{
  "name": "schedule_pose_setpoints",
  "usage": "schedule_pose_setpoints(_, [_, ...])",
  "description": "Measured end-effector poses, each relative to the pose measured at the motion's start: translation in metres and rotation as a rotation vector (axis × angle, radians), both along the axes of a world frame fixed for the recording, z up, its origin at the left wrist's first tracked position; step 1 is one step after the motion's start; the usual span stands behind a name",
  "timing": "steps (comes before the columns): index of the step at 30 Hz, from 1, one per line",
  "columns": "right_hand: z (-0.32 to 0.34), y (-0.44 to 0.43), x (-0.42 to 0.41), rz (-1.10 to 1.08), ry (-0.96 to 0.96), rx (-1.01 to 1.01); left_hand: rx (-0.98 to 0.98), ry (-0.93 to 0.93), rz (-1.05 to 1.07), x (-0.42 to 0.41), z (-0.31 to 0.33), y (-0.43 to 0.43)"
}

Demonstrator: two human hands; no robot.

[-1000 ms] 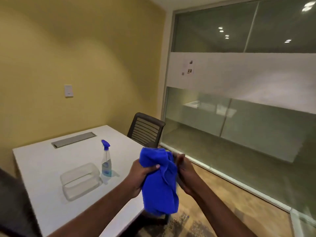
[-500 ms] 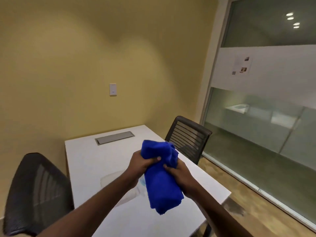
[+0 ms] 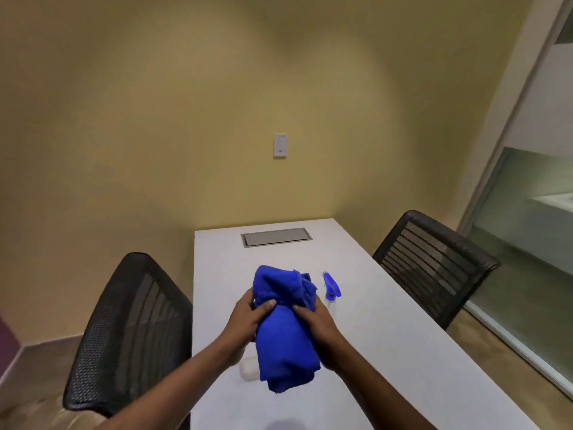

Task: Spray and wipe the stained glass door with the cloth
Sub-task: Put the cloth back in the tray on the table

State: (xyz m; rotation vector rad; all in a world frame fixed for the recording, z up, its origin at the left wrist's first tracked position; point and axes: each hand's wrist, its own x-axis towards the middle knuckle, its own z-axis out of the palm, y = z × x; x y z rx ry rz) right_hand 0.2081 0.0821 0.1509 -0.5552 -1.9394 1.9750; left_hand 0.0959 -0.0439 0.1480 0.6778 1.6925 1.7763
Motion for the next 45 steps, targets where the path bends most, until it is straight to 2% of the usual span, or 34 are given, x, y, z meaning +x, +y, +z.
schedule_pose_setpoints(8, [-0.074, 0.055, -0.074, 0.181, -0.031, -0.086, -0.083, -0.029, 0.169, -0.039, -0.068, 0.038])
schedule_pose_setpoints(15, [-0.14, 0.074, -0.121, 0.193, -0.092, -0.22, -0.222, -0.102, 0.24, -0.078, -0.118, 0.055])
schedule_pose_setpoints(20, [-0.165, 0.085, -0.152, 0.194, -0.105, -0.27, -0.331, -0.072, 0.253, -0.11, -0.144, 0.061])
schedule_pose_setpoints(25, [-0.197, 0.091, -0.171, 0.211, -0.137, -0.322, -0.456, -0.067, 0.167, -0.13, -0.168, 0.067])
schedule_pose_setpoints(32, [-0.233, 0.094, -0.183, 0.194, -0.216, -0.431, -0.727, 0.189, 0.196, -0.143, -0.192, 0.075])
schedule_pose_setpoints(37, [-0.256, 0.094, -0.188, 0.201, -0.241, -0.368, -0.932, 0.387, 0.14, -0.142, -0.206, 0.077])
schedule_pose_setpoints(42, [-0.276, 0.092, -0.196, 0.095, -0.421, -0.385, -1.27, 0.773, 0.0, -0.142, -0.207, 0.084])
schedule_pose_setpoints(45, [-0.275, 0.087, -0.2, 0.04, -0.497, -0.446, -1.258, 0.941, -0.071, -0.142, -0.211, 0.086])
